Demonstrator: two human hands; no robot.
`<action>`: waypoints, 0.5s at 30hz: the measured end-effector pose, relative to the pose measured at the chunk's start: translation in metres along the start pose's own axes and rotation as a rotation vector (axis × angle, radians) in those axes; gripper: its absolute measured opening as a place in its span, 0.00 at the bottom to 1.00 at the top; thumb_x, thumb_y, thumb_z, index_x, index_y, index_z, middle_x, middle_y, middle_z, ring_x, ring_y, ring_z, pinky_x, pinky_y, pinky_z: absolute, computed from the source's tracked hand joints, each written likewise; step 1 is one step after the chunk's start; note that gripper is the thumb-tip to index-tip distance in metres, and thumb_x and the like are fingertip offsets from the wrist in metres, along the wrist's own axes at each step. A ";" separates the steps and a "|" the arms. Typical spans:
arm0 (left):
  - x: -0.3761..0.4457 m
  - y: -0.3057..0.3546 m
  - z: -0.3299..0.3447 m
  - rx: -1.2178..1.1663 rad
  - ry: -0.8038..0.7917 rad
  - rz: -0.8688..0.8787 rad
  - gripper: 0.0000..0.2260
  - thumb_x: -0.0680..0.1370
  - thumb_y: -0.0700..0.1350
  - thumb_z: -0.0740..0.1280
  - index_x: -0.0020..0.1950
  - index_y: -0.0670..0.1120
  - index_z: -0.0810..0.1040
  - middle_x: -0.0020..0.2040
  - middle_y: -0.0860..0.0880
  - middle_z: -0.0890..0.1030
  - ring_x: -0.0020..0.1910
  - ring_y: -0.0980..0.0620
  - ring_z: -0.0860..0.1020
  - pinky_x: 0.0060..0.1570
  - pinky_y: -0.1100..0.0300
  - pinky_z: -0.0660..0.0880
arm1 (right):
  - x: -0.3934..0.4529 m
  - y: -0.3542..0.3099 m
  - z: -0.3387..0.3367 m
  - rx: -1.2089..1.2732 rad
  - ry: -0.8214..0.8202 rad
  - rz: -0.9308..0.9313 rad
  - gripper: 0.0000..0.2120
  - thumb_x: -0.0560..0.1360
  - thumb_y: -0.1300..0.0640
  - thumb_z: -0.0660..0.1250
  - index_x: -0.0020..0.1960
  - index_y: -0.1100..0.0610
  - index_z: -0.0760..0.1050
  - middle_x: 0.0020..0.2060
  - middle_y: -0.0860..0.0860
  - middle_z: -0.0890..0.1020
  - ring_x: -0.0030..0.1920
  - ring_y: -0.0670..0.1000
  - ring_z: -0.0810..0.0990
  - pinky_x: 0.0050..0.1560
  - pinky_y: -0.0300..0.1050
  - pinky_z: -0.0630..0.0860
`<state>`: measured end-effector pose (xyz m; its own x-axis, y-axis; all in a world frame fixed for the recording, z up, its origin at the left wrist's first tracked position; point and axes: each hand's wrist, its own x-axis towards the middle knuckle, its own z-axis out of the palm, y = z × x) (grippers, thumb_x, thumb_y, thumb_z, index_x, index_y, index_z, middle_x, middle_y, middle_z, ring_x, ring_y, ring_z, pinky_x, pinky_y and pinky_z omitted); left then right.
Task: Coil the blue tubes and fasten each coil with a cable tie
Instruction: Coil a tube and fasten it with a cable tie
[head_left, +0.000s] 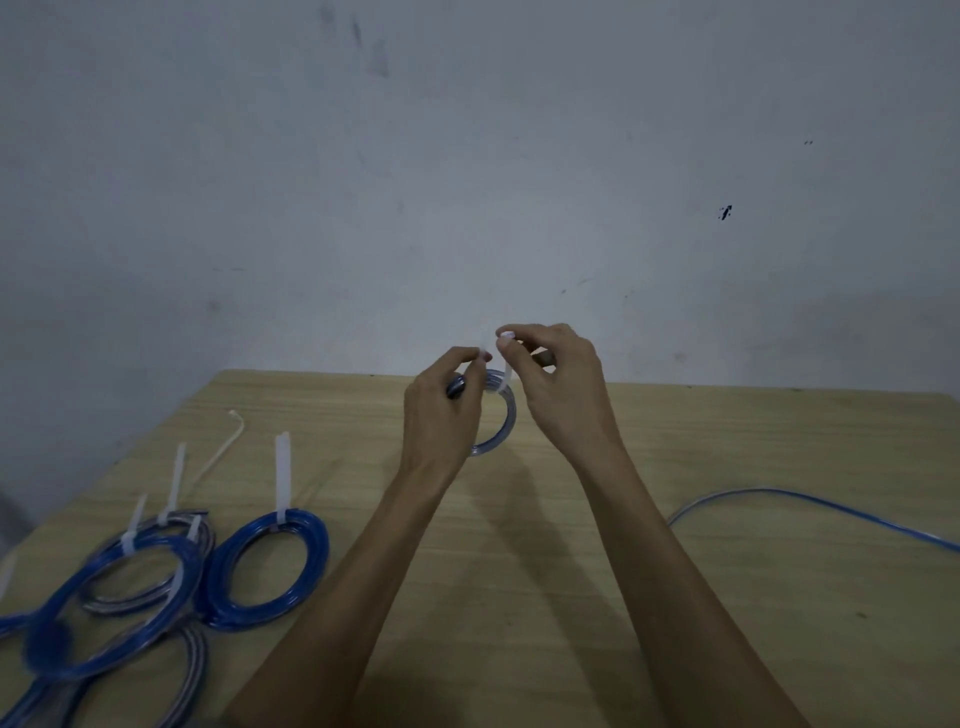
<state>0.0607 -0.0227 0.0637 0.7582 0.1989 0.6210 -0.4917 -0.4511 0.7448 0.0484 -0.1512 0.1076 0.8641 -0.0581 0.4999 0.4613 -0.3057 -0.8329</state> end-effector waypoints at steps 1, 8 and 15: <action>-0.001 0.002 0.001 0.023 -0.013 0.022 0.08 0.83 0.44 0.64 0.54 0.44 0.82 0.33 0.60 0.76 0.28 0.64 0.73 0.32 0.72 0.63 | 0.000 0.001 0.000 -0.011 0.016 -0.007 0.06 0.80 0.53 0.67 0.52 0.48 0.83 0.50 0.46 0.81 0.45 0.35 0.79 0.45 0.25 0.70; -0.002 -0.001 0.001 0.092 -0.059 0.110 0.08 0.83 0.45 0.63 0.57 0.49 0.82 0.40 0.56 0.83 0.34 0.61 0.78 0.34 0.65 0.72 | 0.002 0.004 0.000 -0.024 0.014 -0.013 0.09 0.81 0.55 0.67 0.55 0.54 0.85 0.52 0.47 0.83 0.46 0.37 0.80 0.46 0.24 0.70; -0.004 0.000 0.003 0.025 -0.092 0.103 0.09 0.83 0.40 0.62 0.55 0.48 0.82 0.38 0.56 0.83 0.33 0.58 0.78 0.33 0.66 0.69 | 0.003 0.011 -0.003 -0.037 -0.119 0.056 0.09 0.80 0.57 0.67 0.48 0.57 0.85 0.41 0.41 0.84 0.43 0.44 0.84 0.47 0.37 0.78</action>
<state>0.0588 -0.0258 0.0606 0.7408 0.0704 0.6680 -0.5588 -0.4873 0.6710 0.0557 -0.1577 0.1007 0.9069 0.0364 0.4198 0.4062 -0.3406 -0.8480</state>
